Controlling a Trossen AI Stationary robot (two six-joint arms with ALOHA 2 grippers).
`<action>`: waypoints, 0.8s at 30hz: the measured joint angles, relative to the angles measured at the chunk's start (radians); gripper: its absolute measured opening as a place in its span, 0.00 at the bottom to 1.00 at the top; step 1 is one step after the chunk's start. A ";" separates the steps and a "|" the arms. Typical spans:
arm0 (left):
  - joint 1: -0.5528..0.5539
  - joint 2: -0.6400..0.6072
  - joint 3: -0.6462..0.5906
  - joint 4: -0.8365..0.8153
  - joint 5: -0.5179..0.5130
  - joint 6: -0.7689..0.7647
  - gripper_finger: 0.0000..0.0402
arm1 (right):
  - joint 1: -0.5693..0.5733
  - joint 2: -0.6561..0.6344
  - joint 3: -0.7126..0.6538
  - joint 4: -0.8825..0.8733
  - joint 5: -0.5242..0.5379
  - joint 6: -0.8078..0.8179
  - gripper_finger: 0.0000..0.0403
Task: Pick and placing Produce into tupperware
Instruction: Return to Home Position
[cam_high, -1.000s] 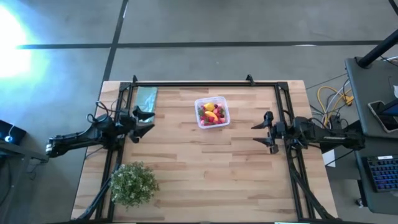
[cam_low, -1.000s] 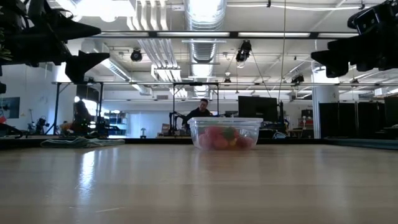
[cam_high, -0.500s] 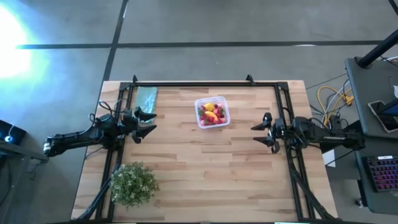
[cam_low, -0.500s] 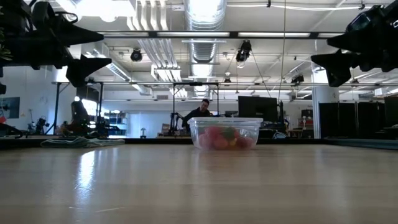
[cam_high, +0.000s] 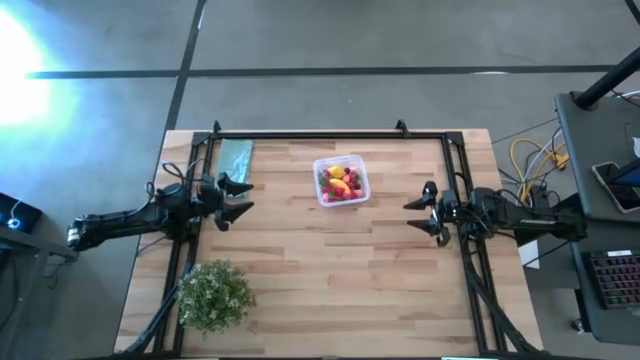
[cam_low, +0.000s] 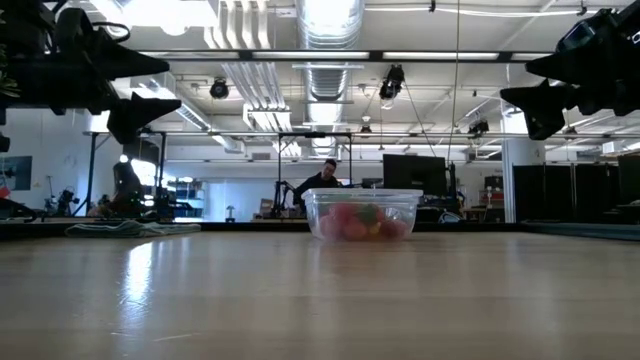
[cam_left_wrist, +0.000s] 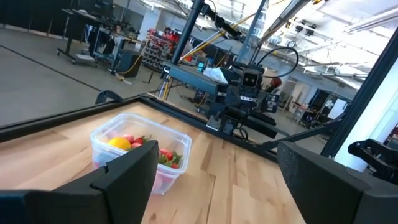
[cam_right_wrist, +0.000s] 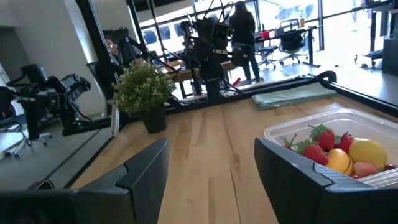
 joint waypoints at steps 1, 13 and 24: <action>0.000 0.002 0.000 -0.001 0.000 0.000 0.78 | 0.000 0.000 0.000 0.000 0.000 0.000 0.57; 0.000 0.017 0.000 0.000 0.000 0.000 0.78 | 0.000 0.000 0.000 0.000 -0.001 0.000 0.57; 0.000 0.021 0.000 0.000 0.000 0.000 0.78 | 0.000 0.000 0.000 0.000 -0.002 0.000 0.57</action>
